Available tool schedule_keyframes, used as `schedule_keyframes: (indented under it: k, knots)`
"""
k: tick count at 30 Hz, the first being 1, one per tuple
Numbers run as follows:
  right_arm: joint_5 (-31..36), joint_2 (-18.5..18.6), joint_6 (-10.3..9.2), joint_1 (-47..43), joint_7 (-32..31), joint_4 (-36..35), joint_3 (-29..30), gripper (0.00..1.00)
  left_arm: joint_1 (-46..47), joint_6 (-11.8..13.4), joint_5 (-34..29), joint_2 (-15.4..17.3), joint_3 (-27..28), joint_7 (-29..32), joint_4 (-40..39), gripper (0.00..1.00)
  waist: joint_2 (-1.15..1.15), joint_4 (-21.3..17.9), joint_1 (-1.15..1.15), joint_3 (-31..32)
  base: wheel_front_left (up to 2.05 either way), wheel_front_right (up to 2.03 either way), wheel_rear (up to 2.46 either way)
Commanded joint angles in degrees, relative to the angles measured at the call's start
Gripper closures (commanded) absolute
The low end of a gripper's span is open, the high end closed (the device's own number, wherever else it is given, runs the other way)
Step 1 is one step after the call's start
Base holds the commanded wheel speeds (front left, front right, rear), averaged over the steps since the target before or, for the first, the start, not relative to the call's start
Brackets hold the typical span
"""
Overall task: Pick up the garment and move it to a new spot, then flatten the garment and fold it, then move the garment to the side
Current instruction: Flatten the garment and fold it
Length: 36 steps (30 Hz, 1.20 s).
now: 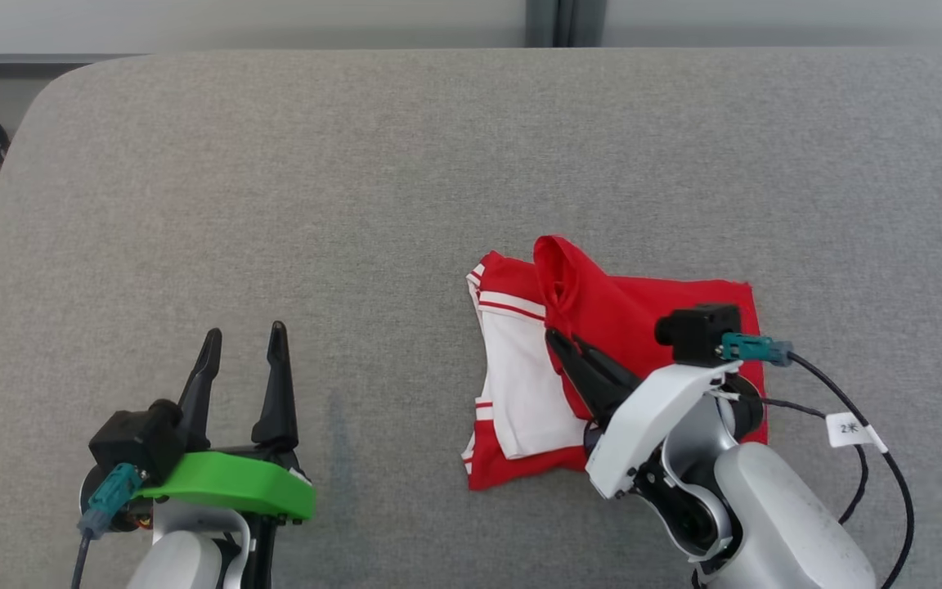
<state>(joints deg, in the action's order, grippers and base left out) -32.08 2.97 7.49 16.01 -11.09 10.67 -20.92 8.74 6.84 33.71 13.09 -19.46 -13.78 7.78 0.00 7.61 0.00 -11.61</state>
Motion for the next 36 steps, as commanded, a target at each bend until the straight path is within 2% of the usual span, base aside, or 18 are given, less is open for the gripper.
schedule_keyframes:
  k: [1,9,10,11,17,21,27,36]
  knots:
    - [-0.75,0.0,-0.01,1.48,0.77,1.31,-0.91,1.0,0.99,-0.21,0.03,-0.23,-0.03,-0.32,0.17,0.0,0.0,1.23,0.0,-0.43,0.0,0.0,0.0]
    - [-4.99,-0.03,0.0,6.13,3.82,9.36,-5.74,1.0,1.15,-0.31,0.02,-0.64,-0.3,-0.57,0.93,0.0,0.0,3.2,0.0,-0.46,0.0,0.0,0.0]
    - [-5.44,-0.03,0.0,6.57,4.38,10.35,-6.15,0.62,1.1,-0.33,-0.01,-0.71,-0.34,-0.62,1.02,0.0,0.0,3.33,0.0,-0.4,0.0,0.0,0.0]
    - [-5.8,-0.04,0.0,6.91,4.91,11.01,-6.5,0.01,1.05,-0.32,-0.03,-0.77,-0.37,-0.67,1.09,0.0,0.0,3.4,0.0,-0.35,0.0,0.0,0.0]
    - [-6.75,0.03,-0.01,8.24,8.47,12.23,-7.71,0.0,0.45,-0.49,-0.08,-0.89,-0.56,-0.86,1.52,0.0,0.0,2.66,0.0,0.03,0.0,0.0,0.0]
    - [-5.12,0.06,-0.01,8.03,12.09,10.45,-5.69,0.0,0.63,-0.69,-0.74,-1.15,-1.38,-0.97,1.82,0.0,0.0,1.32,0.0,0.57,0.0,0.0,0.0]
    - [3.64,2.51,0.0,5.12,17.86,7.34,1.32,0.0,2.15,-1.17,-1.68,-1.77,-2.43,-0.99,2.34,0.0,0.0,-0.71,0.0,1.43,0.0,0.0,0.0]
    - [14.12,2.82,-0.01,-3.01,21.48,1.3,13.19,0.0,3.79,-2.19,-3.97,-3.95,-1.95,-1.44,5.09,0.0,0.0,-3.56,0.0,3.67,0.0,0.0,0.0]
